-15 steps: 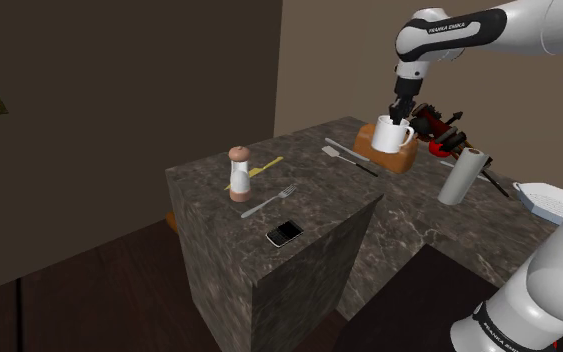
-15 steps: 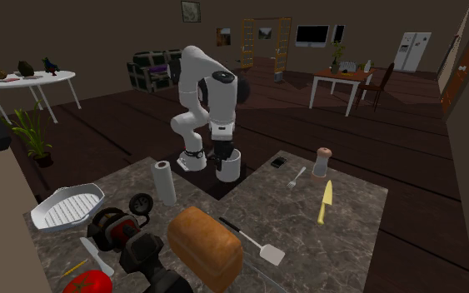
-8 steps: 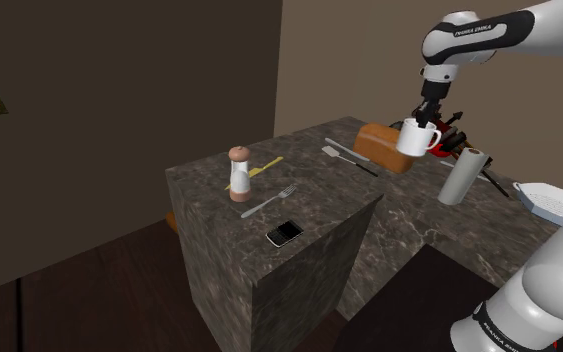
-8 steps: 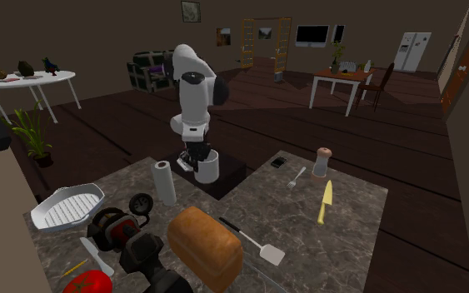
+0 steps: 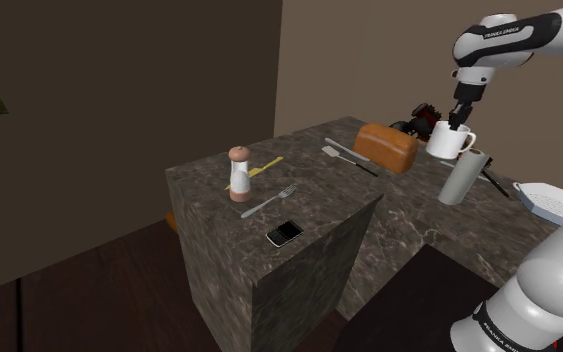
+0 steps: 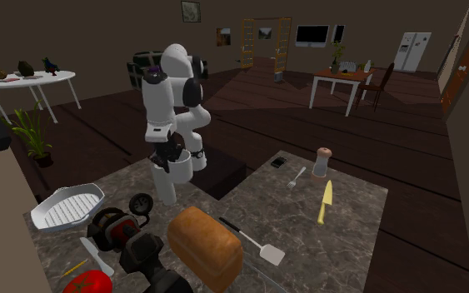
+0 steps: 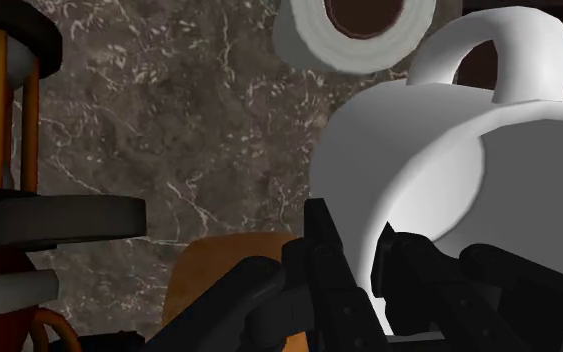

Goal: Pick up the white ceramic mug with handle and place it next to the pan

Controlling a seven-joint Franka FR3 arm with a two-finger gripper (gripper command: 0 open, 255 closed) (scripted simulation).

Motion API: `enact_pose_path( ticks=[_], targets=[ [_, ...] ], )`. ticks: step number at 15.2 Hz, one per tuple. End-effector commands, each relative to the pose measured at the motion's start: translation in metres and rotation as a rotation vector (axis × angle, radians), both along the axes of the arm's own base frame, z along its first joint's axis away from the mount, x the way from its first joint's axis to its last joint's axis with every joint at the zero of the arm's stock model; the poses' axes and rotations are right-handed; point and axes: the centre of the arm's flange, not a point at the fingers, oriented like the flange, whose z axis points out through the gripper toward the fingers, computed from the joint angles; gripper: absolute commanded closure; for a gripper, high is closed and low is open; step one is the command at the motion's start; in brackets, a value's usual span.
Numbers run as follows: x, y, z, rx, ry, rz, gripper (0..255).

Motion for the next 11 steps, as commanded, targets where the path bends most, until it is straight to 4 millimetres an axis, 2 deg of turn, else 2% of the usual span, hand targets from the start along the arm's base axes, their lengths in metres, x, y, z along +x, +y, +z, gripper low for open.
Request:
enact_pose_path(
  ticks=[1, 11],
  targets=[
    [-0.021, -0.019, 0.0, 0.0, 0.0, 0.001, 255],
    [-0.114, -0.113, 0.0, 0.0, 0.0, 0.001, 255]
  ],
)
